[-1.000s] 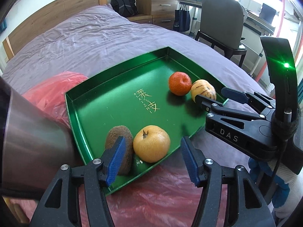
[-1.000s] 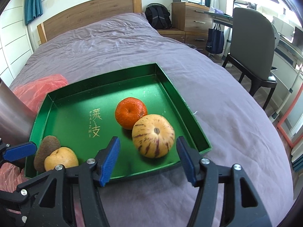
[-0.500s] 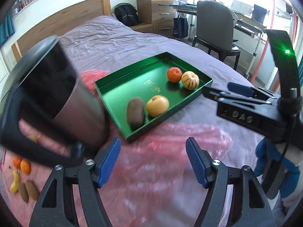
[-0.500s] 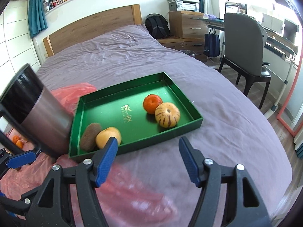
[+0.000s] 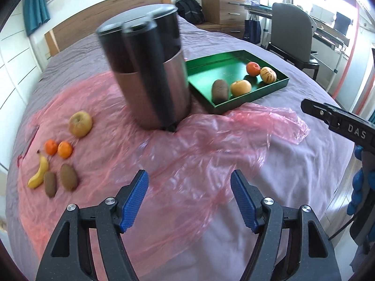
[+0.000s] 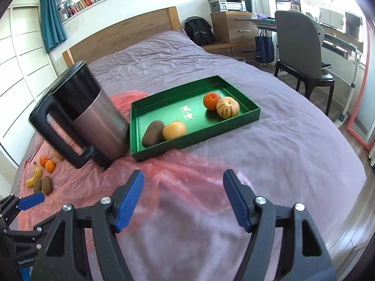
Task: Organize fruits
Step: 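Withdraw both open tools from the tray back toward the remaining fruits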
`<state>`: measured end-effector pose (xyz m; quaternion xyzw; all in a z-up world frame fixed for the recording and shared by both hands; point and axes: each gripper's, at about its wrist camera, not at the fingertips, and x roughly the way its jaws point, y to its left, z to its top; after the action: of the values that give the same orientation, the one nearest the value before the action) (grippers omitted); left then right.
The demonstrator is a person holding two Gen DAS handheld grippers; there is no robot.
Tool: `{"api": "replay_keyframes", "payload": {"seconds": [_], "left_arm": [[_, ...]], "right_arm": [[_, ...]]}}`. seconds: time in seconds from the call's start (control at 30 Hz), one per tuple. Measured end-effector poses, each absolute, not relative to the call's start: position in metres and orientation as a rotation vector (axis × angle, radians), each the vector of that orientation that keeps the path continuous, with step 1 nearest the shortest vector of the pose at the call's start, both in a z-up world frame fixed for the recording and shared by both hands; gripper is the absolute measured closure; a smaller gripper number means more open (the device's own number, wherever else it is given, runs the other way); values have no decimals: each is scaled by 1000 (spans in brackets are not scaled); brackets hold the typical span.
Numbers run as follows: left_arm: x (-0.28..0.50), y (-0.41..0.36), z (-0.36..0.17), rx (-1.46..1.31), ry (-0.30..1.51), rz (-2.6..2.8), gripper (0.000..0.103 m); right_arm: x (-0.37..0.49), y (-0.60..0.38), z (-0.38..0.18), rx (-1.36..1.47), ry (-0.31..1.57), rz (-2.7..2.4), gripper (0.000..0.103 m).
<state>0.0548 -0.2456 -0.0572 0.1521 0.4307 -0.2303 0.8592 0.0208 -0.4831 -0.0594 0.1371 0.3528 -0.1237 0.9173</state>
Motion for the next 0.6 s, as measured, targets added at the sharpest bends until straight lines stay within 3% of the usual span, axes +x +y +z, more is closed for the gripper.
{"api": "replay_keyframes", "payload": {"seconds": [0.6], "left_arm": [[26, -134, -32, 166, 822, -347, 33]], "right_arm": [[-21, -366, -40, 188, 762, -142, 7]]}}
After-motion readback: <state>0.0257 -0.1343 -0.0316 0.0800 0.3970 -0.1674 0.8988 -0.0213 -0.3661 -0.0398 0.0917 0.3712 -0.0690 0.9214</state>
